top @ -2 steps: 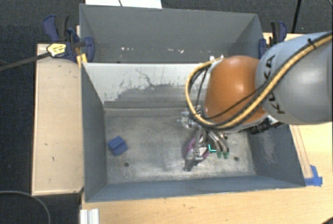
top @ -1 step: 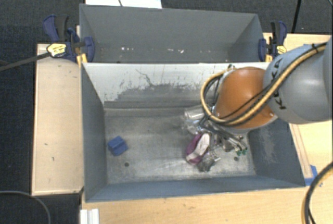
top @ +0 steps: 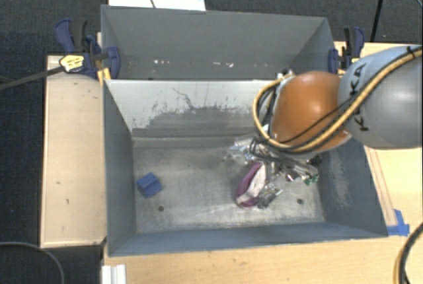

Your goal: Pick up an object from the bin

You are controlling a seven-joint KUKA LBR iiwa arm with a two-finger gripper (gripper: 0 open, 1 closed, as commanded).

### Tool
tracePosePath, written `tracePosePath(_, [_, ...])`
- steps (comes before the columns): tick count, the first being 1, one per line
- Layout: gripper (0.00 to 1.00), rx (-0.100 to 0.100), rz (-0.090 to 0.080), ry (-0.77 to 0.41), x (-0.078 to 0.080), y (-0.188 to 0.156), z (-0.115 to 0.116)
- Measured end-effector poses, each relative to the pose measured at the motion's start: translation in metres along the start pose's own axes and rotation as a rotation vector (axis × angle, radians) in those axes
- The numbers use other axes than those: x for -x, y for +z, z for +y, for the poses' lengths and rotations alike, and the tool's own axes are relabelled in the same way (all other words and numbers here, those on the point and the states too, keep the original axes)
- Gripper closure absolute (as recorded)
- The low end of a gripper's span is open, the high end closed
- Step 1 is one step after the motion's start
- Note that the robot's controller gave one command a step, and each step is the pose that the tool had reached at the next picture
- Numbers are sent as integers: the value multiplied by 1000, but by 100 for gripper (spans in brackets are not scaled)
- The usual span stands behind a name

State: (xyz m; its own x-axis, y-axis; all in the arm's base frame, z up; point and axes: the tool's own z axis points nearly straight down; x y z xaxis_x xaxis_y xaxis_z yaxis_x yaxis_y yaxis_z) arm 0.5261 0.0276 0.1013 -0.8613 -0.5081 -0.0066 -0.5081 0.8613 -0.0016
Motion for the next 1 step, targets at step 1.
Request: tracePosePath(1, [0,0,1,2,-1,1,-11])
